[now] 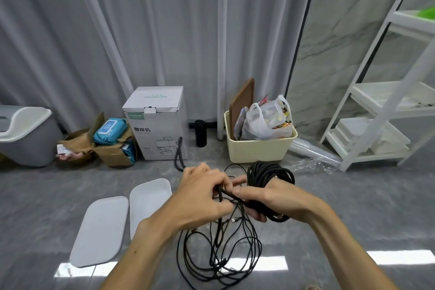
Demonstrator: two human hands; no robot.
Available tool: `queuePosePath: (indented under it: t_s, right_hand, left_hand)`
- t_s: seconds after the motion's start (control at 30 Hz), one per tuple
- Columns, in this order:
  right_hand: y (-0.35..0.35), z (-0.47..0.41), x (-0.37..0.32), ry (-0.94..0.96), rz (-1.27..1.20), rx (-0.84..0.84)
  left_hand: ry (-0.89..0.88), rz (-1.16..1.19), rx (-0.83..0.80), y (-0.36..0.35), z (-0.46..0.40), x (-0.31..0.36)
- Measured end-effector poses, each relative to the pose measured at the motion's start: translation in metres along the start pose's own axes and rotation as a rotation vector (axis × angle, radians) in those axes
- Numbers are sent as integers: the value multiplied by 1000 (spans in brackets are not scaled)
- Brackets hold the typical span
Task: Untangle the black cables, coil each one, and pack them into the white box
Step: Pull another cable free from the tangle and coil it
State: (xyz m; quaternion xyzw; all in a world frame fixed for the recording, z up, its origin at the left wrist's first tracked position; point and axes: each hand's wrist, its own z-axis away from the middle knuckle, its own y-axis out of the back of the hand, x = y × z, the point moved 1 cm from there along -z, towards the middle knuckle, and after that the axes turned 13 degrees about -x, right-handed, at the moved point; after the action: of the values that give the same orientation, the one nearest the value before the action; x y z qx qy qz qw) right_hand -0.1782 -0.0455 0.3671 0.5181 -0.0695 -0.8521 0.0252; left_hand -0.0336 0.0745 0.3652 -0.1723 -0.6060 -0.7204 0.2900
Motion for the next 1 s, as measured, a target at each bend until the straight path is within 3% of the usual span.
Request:
queuePosePath:
  t_s: [0.1, 0.23, 0.33, 0.6, 0.7, 0.87, 1.0]
  right_hand:
    - [-2, 5, -1, 19, -22, -64]
    - [-2, 6, -5, 83, -28, 71]
    - [-1, 3, -5, 146, -2, 151]
    - [-9, -8, 3, -7, 200, 161]
    - [-12, -6, 1, -55, 296, 100]
    - [-14, 8, -13, 41, 82, -154]
    - [-10, 15, -18, 165, -134, -293]
  left_hand:
    - [-29, 71, 139, 9, 2, -5]
    - [-10, 1, 274, 6, 1, -17]
    - [109, 55, 357, 5, -2, -19]
    - [72, -134, 224, 5, -2, -13]
    - [10, -173, 216, 9, -1, -9]
    - [12, -293, 131, 17, 3, -15]
    - [-64, -69, 187, 25, 8, -14]
